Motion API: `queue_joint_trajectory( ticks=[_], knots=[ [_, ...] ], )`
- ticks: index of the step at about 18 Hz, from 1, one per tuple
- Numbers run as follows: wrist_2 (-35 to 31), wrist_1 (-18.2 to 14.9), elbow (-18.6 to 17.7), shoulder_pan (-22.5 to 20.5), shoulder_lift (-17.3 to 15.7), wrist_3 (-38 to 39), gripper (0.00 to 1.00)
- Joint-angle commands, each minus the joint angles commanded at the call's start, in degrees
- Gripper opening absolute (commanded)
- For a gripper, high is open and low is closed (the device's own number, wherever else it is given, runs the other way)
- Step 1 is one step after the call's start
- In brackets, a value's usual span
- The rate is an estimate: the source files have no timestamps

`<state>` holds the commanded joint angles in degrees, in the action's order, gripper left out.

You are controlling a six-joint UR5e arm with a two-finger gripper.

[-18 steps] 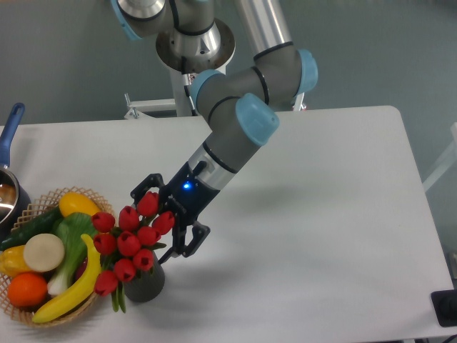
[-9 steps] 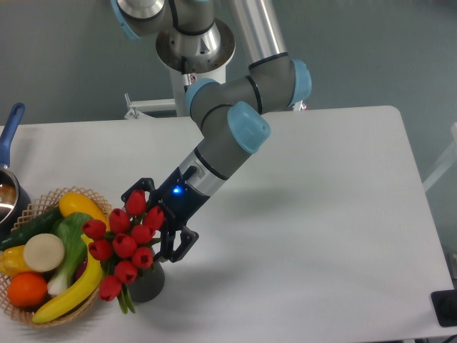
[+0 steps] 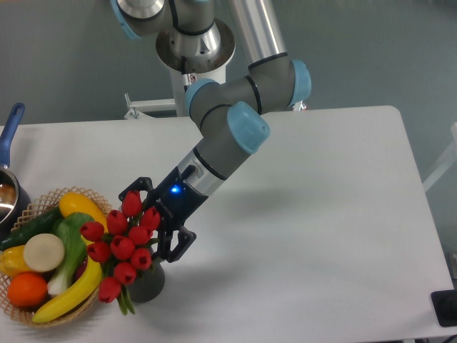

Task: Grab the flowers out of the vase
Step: 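Close the gripper on the tulip stems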

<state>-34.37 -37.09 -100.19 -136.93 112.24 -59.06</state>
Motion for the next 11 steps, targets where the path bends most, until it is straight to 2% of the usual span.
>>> queue_joint_trajectory(
  ticks=[3,4,6,9,11],
  knots=[
    [0.0,0.0,0.09,0.0,-0.09,0.0,0.96],
    [0.0,0.0,0.0,0.0,-0.17,0.0,0.85],
    [0.0,0.0,-0.09,0.0,-0.35,0.09,0.69],
    [0.0,0.0,-0.18,0.0,-0.53,0.17,0.58],
    [0.0,0.0,-0.18,-0.09,-0.53,0.18,0.55]
  ],
)
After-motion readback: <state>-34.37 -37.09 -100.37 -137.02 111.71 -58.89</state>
